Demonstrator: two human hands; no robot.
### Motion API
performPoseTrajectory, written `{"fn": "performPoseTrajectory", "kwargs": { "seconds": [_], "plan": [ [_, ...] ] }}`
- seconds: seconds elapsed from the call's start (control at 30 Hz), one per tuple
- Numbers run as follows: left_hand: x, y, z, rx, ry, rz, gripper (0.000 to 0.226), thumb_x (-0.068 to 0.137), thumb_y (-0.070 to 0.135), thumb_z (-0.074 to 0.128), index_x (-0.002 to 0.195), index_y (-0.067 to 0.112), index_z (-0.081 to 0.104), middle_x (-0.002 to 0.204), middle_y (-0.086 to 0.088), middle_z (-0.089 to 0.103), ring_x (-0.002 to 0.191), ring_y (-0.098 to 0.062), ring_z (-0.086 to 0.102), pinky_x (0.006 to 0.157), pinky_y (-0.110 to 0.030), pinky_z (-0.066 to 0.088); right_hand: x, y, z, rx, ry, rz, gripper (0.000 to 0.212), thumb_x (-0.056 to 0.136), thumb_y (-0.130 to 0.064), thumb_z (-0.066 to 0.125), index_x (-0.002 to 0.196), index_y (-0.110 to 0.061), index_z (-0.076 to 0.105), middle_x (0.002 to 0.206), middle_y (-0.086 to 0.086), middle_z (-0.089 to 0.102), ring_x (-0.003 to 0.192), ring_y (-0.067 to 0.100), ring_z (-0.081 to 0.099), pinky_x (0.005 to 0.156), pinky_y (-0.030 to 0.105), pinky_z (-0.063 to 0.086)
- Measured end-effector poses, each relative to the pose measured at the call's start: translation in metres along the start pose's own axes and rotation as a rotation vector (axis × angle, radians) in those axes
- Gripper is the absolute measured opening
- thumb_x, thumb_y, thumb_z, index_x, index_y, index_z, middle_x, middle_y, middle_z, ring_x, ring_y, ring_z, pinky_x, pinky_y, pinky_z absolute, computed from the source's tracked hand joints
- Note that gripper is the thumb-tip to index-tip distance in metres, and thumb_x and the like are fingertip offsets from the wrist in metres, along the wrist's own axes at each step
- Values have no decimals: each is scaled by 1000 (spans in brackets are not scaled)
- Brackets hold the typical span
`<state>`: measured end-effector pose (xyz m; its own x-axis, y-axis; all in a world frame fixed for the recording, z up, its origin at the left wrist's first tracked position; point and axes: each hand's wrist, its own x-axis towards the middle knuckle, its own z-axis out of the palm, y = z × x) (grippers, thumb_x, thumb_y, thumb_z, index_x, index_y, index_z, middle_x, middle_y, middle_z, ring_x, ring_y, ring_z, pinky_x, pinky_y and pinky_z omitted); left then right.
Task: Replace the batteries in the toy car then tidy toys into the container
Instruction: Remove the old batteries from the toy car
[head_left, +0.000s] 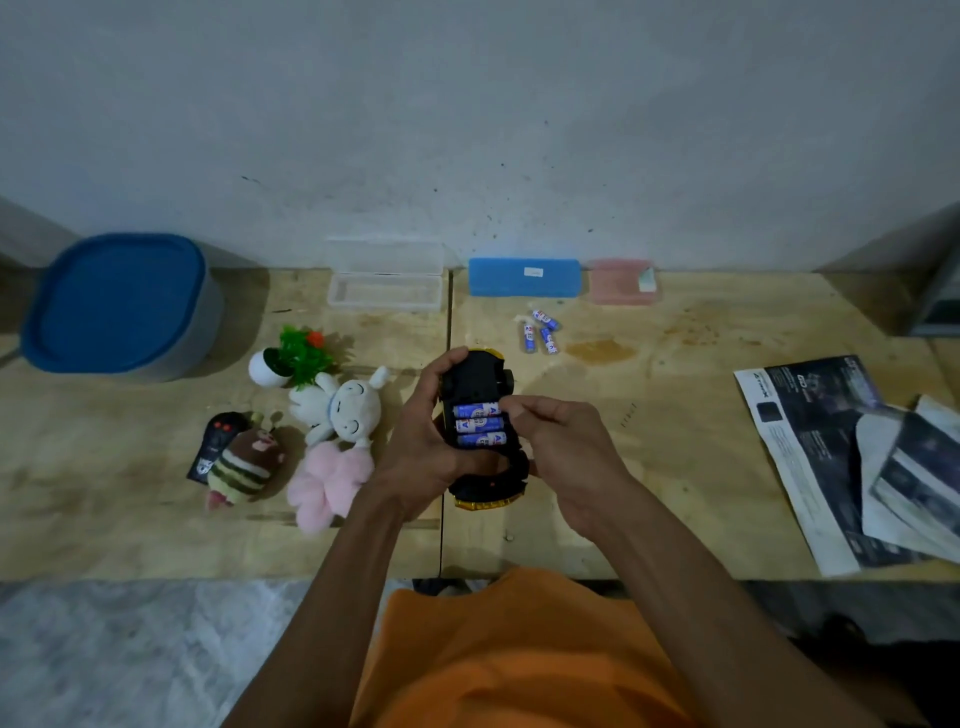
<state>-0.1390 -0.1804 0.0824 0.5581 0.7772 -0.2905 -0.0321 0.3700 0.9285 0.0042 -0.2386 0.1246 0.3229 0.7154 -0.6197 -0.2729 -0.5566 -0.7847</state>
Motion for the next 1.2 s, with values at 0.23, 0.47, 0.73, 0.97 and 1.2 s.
{"fn": "performPoseTrajectory", "kwargs": {
  "seconds": [0.23, 0.47, 0.73, 0.97, 1.2],
  "plan": [
    [3, 3, -2, 4, -26, 5, 110, 56, -15, 84, 147, 27, 39, 144, -7, 52, 110, -34, 68, 83, -45, 60, -2, 7, 0, 32, 60, -64, 17, 97, -18, 63, 110, -17, 74, 104, 2, 75, 95, 14, 72, 85, 35, 61],
    [6, 5, -1, -7, -59, -44, 115, 54, -16, 84, 148, 31, 37, 142, -2, 53, 112, -35, 68, 85, -49, 59, 1, 6, 1, -60, 113, -215, 7, 92, -18, 71, 94, -23, 76, 103, -4, 72, 98, 7, 68, 79, 26, 60],
    [10, 9, 1, 47, -116, -60, 123, 58, -35, 73, 152, 32, 29, 137, 9, 58, 116, -30, 67, 84, -46, 60, 12, 2, 1, -409, 172, -521, 16, 83, -24, 79, 96, -26, 70, 88, -19, 68, 94, -3, 58, 76, 9, 43],
    [11, 15, -2, 71, -115, -44, 113, 58, -32, 74, 145, 30, 37, 144, -2, 50, 114, -42, 65, 83, -55, 59, 17, -18, -4, -173, 115, -500, 3, 93, -24, 67, 97, -25, 68, 94, -9, 74, 94, 3, 68, 83, 23, 53],
    [13, 21, -2, 138, -118, -7, 111, 59, -35, 72, 147, 24, 35, 140, 0, 56, 112, -32, 68, 84, -46, 60, 20, -28, 1, -665, -43, -496, 12, 93, -19, 63, 93, -21, 75, 86, -12, 71, 80, 3, 64, 73, 15, 50]
  ]
}}
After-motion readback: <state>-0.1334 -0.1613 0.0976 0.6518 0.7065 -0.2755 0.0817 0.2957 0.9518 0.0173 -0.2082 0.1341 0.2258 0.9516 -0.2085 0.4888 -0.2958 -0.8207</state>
